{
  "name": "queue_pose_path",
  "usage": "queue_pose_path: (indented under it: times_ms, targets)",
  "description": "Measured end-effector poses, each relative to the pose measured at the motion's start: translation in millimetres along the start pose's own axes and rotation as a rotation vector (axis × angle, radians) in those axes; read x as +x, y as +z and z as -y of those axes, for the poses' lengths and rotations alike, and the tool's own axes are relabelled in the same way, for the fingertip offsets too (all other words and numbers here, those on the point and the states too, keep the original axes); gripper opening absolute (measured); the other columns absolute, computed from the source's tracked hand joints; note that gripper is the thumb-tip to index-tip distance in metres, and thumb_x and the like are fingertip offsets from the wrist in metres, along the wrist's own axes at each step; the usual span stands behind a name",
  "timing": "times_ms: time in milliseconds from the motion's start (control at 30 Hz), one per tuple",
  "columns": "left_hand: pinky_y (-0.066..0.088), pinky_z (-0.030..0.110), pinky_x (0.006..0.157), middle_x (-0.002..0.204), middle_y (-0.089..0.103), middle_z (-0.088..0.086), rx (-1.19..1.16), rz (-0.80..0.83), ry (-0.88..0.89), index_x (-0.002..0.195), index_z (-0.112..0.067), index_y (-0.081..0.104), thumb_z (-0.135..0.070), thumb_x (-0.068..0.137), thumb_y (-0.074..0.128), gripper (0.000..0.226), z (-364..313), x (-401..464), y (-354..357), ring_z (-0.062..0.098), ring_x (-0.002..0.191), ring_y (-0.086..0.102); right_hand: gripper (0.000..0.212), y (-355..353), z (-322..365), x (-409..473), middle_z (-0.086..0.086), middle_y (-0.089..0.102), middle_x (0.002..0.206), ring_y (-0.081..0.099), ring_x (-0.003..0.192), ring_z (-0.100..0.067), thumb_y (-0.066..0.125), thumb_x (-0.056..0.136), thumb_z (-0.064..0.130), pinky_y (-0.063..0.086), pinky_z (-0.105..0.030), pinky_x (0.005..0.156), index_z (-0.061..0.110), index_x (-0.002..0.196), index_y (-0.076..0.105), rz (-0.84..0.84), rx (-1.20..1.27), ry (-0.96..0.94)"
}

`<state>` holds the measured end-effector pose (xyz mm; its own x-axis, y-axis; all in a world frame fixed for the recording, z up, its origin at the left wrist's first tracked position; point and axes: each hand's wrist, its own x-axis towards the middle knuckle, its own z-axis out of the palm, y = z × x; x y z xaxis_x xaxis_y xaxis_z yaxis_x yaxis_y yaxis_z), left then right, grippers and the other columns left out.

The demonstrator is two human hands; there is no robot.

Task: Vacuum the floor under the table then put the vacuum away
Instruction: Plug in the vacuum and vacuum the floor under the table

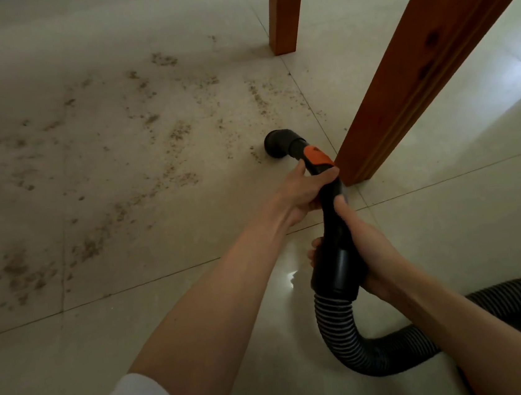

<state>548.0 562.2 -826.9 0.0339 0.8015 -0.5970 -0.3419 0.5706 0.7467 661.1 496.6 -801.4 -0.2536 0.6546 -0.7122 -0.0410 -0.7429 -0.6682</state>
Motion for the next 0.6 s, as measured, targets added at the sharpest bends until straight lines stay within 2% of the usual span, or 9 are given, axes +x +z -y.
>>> queue_pose_path:
  times_ms: [133,267,367,467,600]
  targets:
    - [0.053,0.031,0.069,0.135,0.05,0.018,0.005,-0.012,-0.013,0.15,-0.016,0.017,-0.012,0.088,0.063,0.077,-0.5,-2.1,5.0,0.026,0.1,0.057,0.037,3.4,-2.3,-2.3,-0.014,0.067,0.075,0.065,0.064,-0.026,0.046,0.095,0.046,0.058,-0.039,0.066,0.013,0.112,0.051,-0.137,-0.138,-0.124]
    - [0.052,0.04,0.088,0.133,0.052,0.017,0.044,-0.023,-0.013,0.15,-0.015,0.016,-0.015,0.086,0.066,0.081,1.5,-1.6,12.1,0.03,0.111,0.057,0.03,1.0,3.4,-6.1,-0.012,0.067,0.07,0.066,0.058,-0.024,0.044,0.095,0.048,0.058,-0.035,0.059,0.019,0.102,0.051,-0.135,-0.081,-0.084]
    - [0.048,0.043,0.096,0.133,0.052,0.016,0.071,-0.026,-0.002,0.151,-0.016,0.008,-0.017,0.086,0.067,0.087,3.0,-1.5,17.5,0.03,0.114,0.056,0.039,-3.4,8.3,-10.0,-0.01,0.066,0.064,0.065,0.055,-0.023,0.045,0.094,0.049,0.058,-0.033,0.054,0.015,0.11,0.052,-0.107,-0.004,-0.024]
    - [0.05,0.039,0.091,0.132,0.052,0.016,0.044,0.015,-0.013,0.151,-0.017,0.001,-0.012,0.088,0.063,0.088,1.9,-4.5,18.0,0.028,0.109,0.057,0.051,-7.1,14.9,-13.1,-0.009,0.065,0.061,0.064,0.052,-0.022,0.047,0.093,0.052,0.057,-0.032,0.051,0.011,0.123,0.049,-0.089,0.07,0.066]
    - [0.049,0.043,0.094,0.131,0.052,0.019,0.026,0.039,-0.038,0.15,-0.019,-0.004,-0.007,0.088,0.061,0.091,0.3,-7.8,8.8,0.032,0.116,0.055,0.054,-6.4,16.0,-12.8,-0.01,0.064,0.062,0.063,0.052,-0.023,0.051,0.09,0.054,0.055,-0.031,0.049,0.01,0.122,0.05,-0.068,0.146,0.152]
